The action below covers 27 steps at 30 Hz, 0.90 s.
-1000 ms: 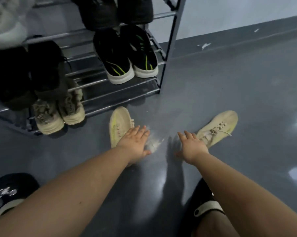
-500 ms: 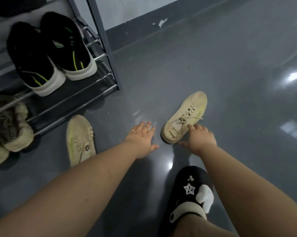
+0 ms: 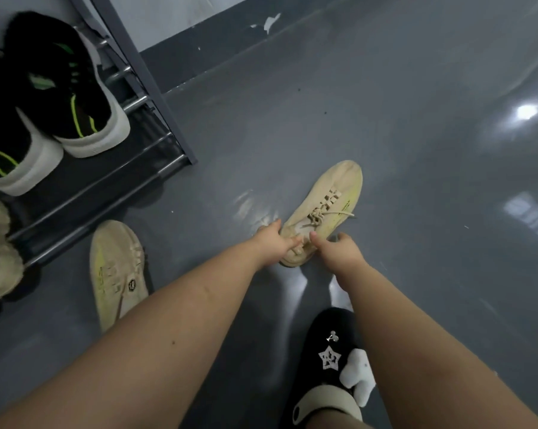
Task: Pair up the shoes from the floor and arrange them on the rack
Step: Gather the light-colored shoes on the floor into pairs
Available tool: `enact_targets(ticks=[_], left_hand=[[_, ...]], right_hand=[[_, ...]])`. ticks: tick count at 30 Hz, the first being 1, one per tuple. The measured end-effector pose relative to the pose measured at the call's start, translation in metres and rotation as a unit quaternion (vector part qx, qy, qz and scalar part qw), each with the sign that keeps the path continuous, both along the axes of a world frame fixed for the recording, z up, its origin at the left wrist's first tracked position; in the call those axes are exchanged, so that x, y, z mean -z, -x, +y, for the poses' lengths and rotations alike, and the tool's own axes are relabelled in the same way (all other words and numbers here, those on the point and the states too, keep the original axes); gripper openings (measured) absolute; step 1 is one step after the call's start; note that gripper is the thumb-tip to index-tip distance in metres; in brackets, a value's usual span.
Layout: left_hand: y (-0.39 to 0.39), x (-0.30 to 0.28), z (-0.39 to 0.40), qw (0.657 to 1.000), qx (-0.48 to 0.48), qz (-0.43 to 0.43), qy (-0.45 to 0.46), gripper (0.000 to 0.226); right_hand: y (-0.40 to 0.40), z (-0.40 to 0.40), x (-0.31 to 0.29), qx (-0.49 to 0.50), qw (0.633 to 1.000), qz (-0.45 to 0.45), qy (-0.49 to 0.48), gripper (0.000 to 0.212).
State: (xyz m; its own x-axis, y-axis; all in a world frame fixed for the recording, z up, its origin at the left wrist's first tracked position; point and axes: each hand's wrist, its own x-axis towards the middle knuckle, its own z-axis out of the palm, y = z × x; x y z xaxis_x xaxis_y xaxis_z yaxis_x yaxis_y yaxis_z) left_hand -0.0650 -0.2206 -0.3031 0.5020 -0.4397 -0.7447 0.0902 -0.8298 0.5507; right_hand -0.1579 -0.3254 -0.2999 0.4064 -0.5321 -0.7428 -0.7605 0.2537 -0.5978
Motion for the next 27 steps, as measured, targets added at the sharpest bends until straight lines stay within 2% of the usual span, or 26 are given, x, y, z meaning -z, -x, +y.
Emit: enact_targets(ticks=[2, 5, 7, 9, 12, 17, 22, 27], left_hand=[[-0.001, -0.001, 0.003, 0.999, -0.042, 0.008, 0.027, 0.066], [-0.005, -0.006, 0.014, 0.992, -0.112, -0.021, 0.057, 0.044], [-0.01, -0.015, 0.028, 0.989, -0.128, -0.055, 0.05, 0.033], [-0.017, -0.025, 0.048, 0.984, -0.154, -0.068, 0.056, 0.03], [-0.023, -0.044, 0.092, 0.965, -0.245, -0.039, 0.088, 0.032], [-0.019, -0.073, 0.175, 0.904, -0.398, 0.056, 0.146, 0.024], [-0.007, -0.089, 0.251, 0.881, -0.435, 0.084, 0.164, 0.038], [0.005, -0.088, 0.31, 0.877, -0.443, 0.088, 0.162, 0.043]], right_hand=[[0.001, 0.001, 0.003, 0.039, 0.998, -0.007, -0.047, 0.066], [-0.006, 0.016, -0.004, 0.072, 0.988, -0.052, -0.124, 0.038], [-0.014, 0.033, -0.014, 0.089, 0.982, -0.073, -0.151, 0.038], [-0.025, 0.051, -0.022, 0.096, 0.978, -0.093, -0.159, 0.05], [-0.043, 0.082, -0.036, 0.046, 0.983, -0.107, -0.145, 0.062], [-0.068, 0.155, -0.064, -0.069, 0.984, -0.096, -0.136, 0.065], [-0.073, 0.219, -0.079, -0.142, 0.971, -0.096, -0.167, 0.068], [-0.068, 0.261, -0.083, -0.189, 0.955, -0.082, -0.214, 0.066]])
